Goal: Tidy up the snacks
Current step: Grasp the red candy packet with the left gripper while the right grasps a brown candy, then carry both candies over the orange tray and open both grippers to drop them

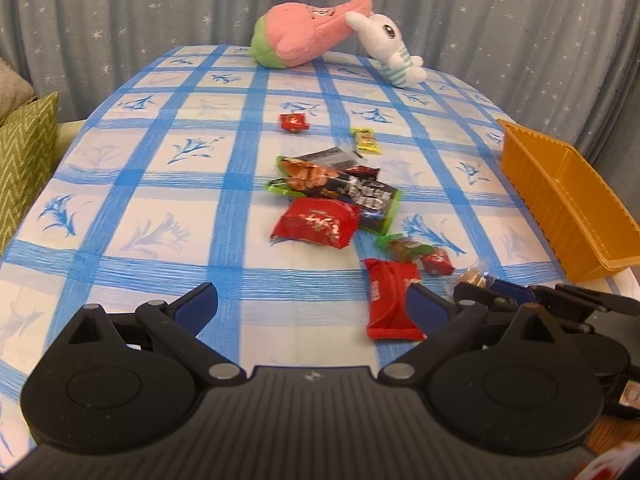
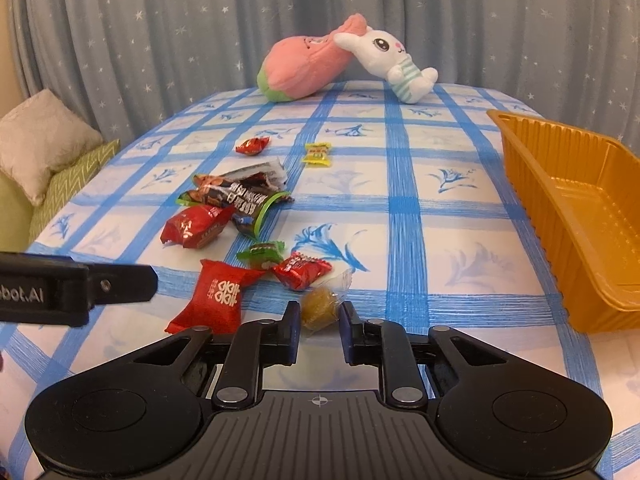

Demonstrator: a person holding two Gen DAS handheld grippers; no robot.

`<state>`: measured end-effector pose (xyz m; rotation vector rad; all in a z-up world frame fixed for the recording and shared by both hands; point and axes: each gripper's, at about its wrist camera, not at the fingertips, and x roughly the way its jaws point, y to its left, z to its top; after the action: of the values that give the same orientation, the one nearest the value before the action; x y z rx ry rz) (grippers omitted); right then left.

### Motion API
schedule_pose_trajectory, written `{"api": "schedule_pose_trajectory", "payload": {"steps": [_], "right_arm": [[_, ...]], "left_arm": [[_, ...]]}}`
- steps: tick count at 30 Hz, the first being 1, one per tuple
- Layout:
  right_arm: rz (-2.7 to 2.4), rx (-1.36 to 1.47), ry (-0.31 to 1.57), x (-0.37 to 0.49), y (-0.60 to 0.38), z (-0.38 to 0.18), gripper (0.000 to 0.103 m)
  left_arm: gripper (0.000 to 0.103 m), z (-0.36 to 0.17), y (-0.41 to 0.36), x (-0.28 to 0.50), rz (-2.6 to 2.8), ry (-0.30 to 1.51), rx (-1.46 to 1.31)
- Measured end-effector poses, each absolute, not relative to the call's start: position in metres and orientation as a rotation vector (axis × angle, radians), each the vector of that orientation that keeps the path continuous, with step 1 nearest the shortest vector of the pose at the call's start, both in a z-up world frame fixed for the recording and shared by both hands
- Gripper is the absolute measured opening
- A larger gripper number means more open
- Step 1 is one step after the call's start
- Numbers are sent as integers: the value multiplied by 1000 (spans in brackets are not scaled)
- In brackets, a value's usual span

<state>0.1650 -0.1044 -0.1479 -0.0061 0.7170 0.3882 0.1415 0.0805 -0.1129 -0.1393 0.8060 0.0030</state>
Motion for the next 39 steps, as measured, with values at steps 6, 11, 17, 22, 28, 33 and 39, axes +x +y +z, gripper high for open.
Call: {"api": "schedule_pose_trajectory", "payload": {"steps": [6,11,17,22,28,33,39], "right_arm": [[326,3,663,162,-126,-132,21],[272,37,657,163,-150,-125,21],[260,50,653,162,-160,-123,21],[267,57,653,161,-161,-122,21],[269,67,648,161,-162,-120,21],[273,67,627,158,-163,-112,21],[260,70,593,152,-175,-99,21]], "left_arm": [[92,-112,59,148,-79,769,-97],[78,-116,40,155,-117,765,-59],[56,-128,27,161,-118,800,-38],[38,-136,22,164,-113,823,-12],[28,-138,20,164,-99,837,-3],[26,-132,22,160,-87,840,-13],[25,-113,16,149,-94,800,-8]]}}
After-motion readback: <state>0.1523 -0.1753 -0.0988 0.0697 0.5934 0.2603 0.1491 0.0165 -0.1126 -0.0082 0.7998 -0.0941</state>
